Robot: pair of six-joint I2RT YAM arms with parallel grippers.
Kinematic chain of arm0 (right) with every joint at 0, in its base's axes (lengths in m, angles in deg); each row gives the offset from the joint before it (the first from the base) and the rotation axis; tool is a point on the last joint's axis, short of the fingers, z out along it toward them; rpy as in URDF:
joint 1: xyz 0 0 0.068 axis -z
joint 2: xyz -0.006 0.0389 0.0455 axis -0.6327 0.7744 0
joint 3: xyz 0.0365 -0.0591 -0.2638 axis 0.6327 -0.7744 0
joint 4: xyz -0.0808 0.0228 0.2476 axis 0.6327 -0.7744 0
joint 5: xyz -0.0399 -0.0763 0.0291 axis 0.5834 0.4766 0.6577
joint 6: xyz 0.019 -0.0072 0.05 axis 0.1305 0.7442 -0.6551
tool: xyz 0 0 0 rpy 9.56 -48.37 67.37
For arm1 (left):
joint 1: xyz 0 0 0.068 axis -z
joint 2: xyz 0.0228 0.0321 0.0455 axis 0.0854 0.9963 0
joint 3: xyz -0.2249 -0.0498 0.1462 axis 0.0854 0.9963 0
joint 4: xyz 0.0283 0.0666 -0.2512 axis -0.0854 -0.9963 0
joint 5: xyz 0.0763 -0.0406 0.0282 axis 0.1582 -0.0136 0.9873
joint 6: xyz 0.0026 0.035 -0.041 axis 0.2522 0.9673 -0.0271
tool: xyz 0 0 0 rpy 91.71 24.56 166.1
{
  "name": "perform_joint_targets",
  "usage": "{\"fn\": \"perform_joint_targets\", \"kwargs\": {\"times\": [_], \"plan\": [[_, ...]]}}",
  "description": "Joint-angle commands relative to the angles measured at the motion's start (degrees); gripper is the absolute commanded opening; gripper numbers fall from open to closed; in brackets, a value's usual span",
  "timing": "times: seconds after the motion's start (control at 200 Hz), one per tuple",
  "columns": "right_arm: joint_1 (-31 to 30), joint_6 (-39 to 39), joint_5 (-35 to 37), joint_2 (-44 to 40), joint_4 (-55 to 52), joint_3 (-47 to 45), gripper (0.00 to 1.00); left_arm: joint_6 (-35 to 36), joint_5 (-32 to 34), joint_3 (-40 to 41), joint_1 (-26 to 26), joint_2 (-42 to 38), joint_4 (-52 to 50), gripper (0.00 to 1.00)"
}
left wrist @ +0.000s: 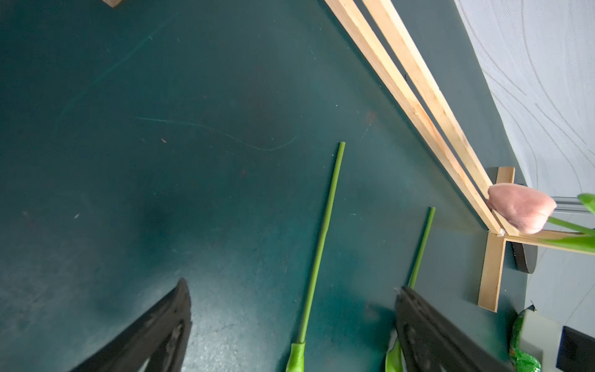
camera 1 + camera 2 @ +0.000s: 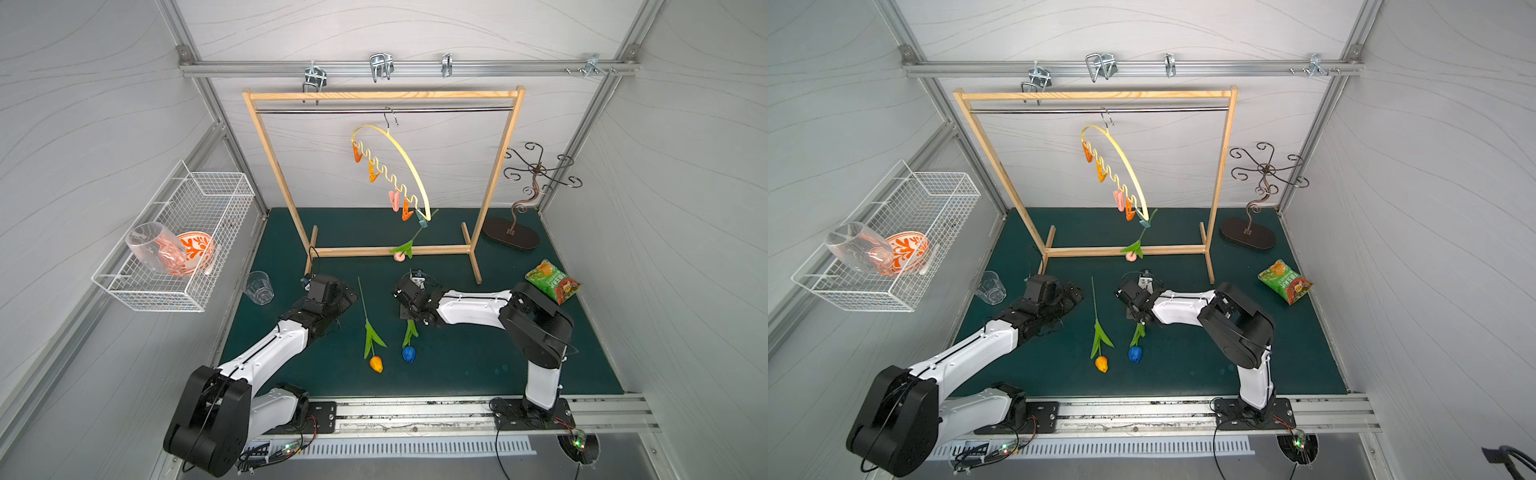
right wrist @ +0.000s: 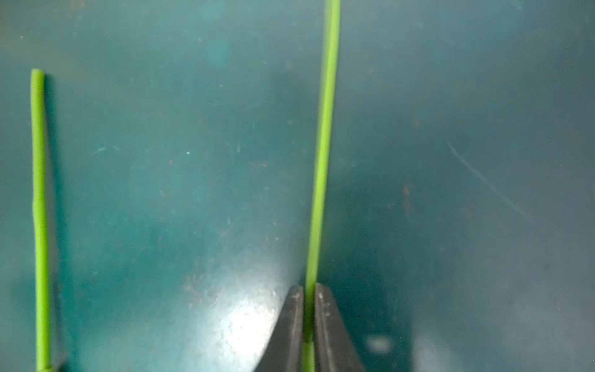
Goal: Dry the flowers on a clothes hanger
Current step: Pick up the flower at the center of the board.
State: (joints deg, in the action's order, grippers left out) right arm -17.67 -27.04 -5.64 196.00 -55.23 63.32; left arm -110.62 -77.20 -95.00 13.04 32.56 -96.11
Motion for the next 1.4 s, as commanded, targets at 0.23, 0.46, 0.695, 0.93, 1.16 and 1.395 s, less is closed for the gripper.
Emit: {"fn": "perform_joint_targets", "kwargs": {"times": [0.23, 0.46, 0.695, 0.93, 1.16, 1.395], "plan": [[-2.2, -1.6, 8.3, -15.0, -5.6, -5.3, 0.00, 0.8, 1.2, 0.9, -0.2, -2.5, 1.9, 0.99], [-1.7, -2.4, 15.5, -31.8, -8.7, -14.9, 0.00, 0.8, 1.3, 1.2, -0.2, -3.2, 2.1, 0.99], [-0.9, 5.1, 15.4, -53.2, -3.4, -27.5, 0.00, 0.7, 1.2, 2.6, -0.2, -4.7, 4.1, 1.00], [-1.0, 15.5, -5.1, -70.5, 15.4, -37.2, 0.00, 2.2, 1.3, 3.5, -0.2, -5.7, 6.2, 1.00], [-4.8, 15.6, -11.9, -62.5, 18.4, -30.0, 0.00, 5.1, 9.0, 6.5, -0.3, -12.7, 10.3, 1.00], [-4.4, 15.7, -5.5, -47.8, 16.1, -18.6, 0.00, 9.4, -3.1, 5.0, -0.3, -22.3, 20.3, 0.97]]}}
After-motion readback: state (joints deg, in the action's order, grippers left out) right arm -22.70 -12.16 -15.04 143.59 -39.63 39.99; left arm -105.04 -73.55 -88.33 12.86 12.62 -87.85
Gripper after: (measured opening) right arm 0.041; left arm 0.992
